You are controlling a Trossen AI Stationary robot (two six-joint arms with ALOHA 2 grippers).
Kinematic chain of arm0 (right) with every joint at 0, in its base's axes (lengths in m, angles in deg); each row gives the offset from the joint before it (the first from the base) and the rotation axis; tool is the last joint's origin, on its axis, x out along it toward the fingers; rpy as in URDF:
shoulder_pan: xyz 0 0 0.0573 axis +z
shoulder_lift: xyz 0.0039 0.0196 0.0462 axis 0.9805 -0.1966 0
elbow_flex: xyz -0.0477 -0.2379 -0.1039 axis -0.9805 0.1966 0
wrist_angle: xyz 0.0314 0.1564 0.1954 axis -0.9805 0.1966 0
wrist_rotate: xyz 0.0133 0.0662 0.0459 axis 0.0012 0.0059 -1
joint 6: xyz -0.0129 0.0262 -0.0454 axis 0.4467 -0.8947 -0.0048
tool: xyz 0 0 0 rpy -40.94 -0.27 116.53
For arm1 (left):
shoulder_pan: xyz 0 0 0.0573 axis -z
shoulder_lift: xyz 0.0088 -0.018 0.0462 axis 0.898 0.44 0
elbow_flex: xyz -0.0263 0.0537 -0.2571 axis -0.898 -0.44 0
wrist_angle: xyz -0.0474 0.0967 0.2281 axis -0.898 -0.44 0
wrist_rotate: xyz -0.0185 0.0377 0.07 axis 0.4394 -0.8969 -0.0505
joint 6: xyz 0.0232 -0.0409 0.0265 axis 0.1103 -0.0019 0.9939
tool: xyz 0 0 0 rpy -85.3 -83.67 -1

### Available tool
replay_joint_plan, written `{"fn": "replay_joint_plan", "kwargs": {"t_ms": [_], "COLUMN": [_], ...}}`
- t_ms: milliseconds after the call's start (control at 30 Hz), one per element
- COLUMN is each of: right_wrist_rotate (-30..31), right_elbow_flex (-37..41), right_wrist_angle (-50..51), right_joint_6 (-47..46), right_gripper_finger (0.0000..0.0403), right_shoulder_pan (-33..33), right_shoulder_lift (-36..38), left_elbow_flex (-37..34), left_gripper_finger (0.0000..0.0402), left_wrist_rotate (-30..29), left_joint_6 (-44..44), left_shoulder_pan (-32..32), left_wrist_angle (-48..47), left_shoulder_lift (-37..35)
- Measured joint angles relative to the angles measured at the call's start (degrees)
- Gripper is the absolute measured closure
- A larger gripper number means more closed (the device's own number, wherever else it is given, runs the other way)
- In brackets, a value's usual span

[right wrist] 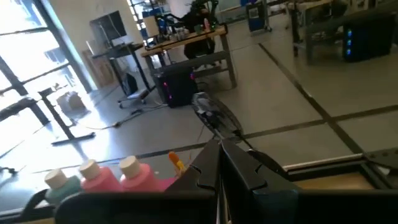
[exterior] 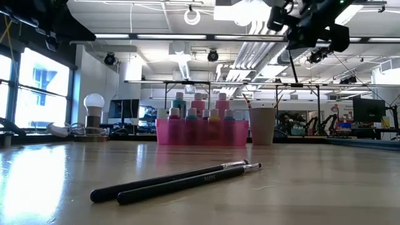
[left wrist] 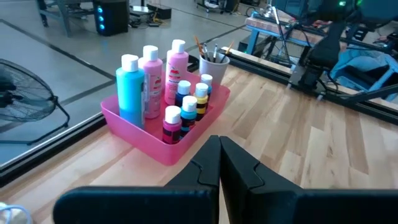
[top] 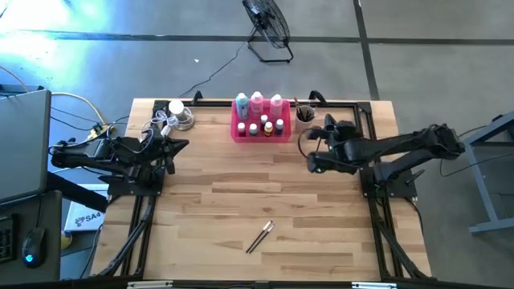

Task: Pick & Place Paint Supplies
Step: Put the silver paintbrush into the white cup

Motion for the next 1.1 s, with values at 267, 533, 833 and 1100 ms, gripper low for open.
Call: {"fn": "replay_joint_plan", "kwargs": {"t_ms": [267, 533, 833, 1100], "right_wrist_rotate": [-8.2, -29.0, -46.4, -47.2], "right_elbow_flex": [0.0, 0.0, 0.0, 0.1], "right_wrist_angle": [-25.0, -54.0, -68.0, -73.6], "right_joint_6": [31.5, 70.2, 78.8, 80.6], "right_gripper_finger": [0.0399, 0.0399, 0.0399, 0.0399], "right_shoulder_pan": [-7.0, -19.9, -31.8, -34.5], "right_shoulder_lift": [0.7, -0.3, -5.9, -13.1], "left_elbow_flex": [0.0, 0.0, 0.0, 0.0], "left_gripper_finger": [0.0402, 0.0402, 0.0402, 0.0402], "left_wrist_rotate": [-4.1, -5.3, -4.2, -4.2], "left_joint_6": [0.0, 0.0, 0.0, -0.5], "left_shoulder_pan": [0.0, 0.0, 0.0, 0.0], "left_wrist_angle": [0.0, 0.0, -0.1, -0.1], "left_shoulder_lift": [0.0, 0.0, 0.0, 0.0]}}
